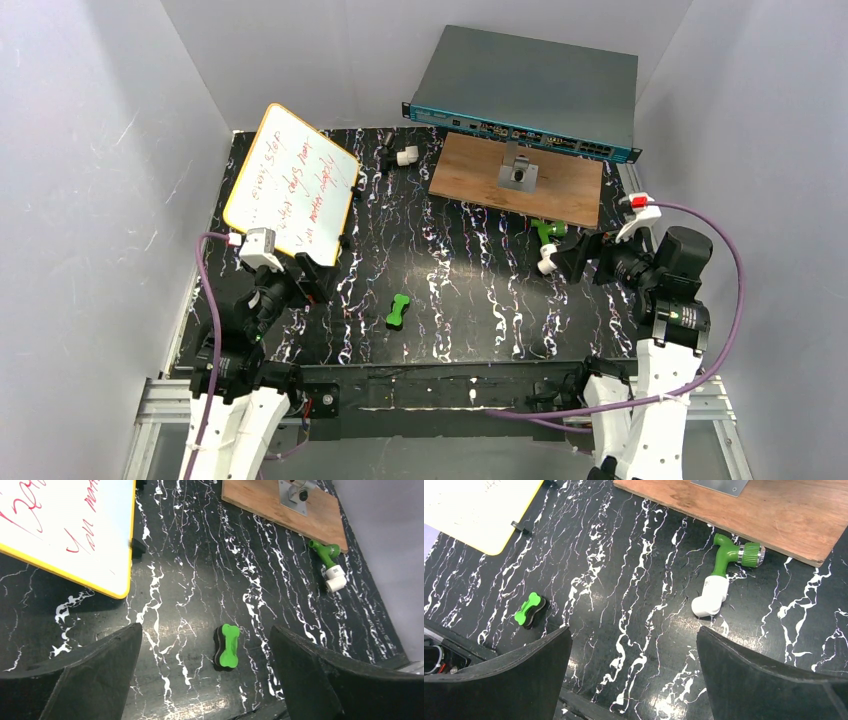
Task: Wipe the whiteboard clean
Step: Pick up the whiteboard eraser from the center of the board.
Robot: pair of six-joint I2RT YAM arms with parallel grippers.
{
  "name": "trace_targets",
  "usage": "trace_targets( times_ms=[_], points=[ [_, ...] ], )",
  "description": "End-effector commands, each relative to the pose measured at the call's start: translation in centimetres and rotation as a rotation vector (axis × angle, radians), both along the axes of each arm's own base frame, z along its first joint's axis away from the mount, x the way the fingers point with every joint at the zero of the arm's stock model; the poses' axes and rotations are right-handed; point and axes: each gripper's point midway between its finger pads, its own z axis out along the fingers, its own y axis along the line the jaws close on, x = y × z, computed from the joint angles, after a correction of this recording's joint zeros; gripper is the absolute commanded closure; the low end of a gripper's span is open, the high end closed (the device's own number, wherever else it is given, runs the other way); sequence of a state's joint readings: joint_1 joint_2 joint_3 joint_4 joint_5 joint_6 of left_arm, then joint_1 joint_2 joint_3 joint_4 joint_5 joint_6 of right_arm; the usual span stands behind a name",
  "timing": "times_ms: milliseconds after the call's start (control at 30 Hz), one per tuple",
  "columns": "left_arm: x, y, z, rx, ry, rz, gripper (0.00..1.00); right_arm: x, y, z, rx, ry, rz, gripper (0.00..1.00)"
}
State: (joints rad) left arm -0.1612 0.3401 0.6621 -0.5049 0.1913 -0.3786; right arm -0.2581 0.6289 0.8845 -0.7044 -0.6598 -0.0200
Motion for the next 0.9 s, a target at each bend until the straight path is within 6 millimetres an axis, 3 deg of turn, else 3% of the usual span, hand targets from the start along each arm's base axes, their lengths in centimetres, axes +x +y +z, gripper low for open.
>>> trace_targets(
  times_ms=[0, 300, 533, 733, 867],
  points=[
    [-0.3, -0.9, 1.4, -0.072, 0.02, -0.014, 0.01, 0.3, 0.6, 0.5, 0.013, -0.027, 0.055, 0.0],
    [-0.3, -1.7, 0.1, -0.126, 0.138, -0.025, 0.01, -2.8, 4.7, 0.8, 0.006, -0.116, 0.437, 0.0],
    [-0.3, -1.9, -1.8, -0.118, 0.238, -0.022, 0.01, -6.1, 8.3, -1.4, -0.124, -0.122, 0.834, 0.0],
    [-0.1, -1.4, -3.6, -0.127, 0.292, 0.032, 0.0, -6.1, 10.9, -3.5, -0.289, -0.124, 1.11, 0.0],
    [0.0, -1.6, -4.5, -0.165, 0.314, 0.054, 0.01, -6.9, 13.5, -4.3, -0.342, -0.216, 1.328, 0.0]
  ],
)
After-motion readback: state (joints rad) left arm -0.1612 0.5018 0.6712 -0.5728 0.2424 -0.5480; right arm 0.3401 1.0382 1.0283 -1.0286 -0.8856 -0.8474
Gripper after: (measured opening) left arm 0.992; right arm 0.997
